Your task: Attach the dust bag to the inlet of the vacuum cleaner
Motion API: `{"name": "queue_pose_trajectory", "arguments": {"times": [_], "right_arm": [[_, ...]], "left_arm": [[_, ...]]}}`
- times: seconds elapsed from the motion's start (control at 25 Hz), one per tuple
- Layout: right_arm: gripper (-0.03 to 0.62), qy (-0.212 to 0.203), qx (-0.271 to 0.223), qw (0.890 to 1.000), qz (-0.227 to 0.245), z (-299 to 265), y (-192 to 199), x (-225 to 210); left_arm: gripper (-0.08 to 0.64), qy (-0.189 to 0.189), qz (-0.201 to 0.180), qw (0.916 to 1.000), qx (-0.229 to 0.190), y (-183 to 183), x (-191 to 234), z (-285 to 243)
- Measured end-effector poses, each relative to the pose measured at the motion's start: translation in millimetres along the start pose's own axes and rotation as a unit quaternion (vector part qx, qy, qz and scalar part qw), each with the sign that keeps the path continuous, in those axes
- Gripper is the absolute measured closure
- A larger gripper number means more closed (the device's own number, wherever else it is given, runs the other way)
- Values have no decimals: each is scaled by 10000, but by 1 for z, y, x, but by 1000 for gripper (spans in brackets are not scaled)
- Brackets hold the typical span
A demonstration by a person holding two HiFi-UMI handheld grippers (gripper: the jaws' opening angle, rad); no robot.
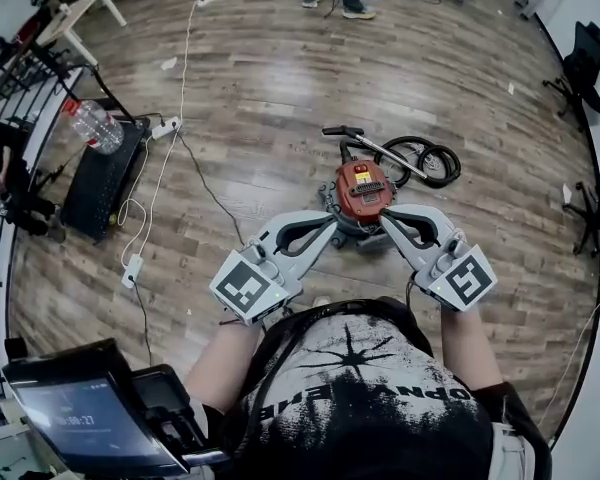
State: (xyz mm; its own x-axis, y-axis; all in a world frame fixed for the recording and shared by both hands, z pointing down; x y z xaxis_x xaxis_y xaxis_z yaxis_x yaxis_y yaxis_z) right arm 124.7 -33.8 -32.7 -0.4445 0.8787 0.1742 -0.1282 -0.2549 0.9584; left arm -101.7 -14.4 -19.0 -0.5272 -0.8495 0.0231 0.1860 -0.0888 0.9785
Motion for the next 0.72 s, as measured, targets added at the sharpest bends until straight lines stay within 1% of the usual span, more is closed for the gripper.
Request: {"name": "queue_pose_trajectory", "arguments": {"times": [0.24, 0.4, 0.52, 0.6, 0.72], "right_arm": [[588, 37, 74, 9999, 85, -13, 0, 5], [588, 42, 74, 9999, 104, -18, 1, 10], [588, 67, 130, 9998, 119, -18, 2, 15], [588, 73, 154, 9998, 116, -19, 3, 18], [588, 44, 107, 9999, 23, -21, 2, 23]], "left_arm": [[555, -42, -26, 10000, -49, -5, 5, 12], [555, -6, -61, 9994, -332, -7, 8, 15], [555, 3, -48, 9992, -392, -8, 8, 18], [555, -11, -11, 9993, -367, -6, 9, 23], [555, -72, 82, 9997, -210, -2, 8, 32]]}}
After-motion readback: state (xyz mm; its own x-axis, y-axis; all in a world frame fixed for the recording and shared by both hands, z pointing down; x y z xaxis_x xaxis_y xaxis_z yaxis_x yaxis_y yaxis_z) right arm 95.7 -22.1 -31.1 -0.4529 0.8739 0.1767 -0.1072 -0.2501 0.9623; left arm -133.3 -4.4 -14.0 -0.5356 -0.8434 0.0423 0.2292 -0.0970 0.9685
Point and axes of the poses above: the fingertips, and each gripper's own axes: z backward along the fingers, x to its left, y out of its underside, the point moved 10 cm from there along z, backward along the fingers, and after that the axes turned 14 degrees about -x, right-handed, at the moved point
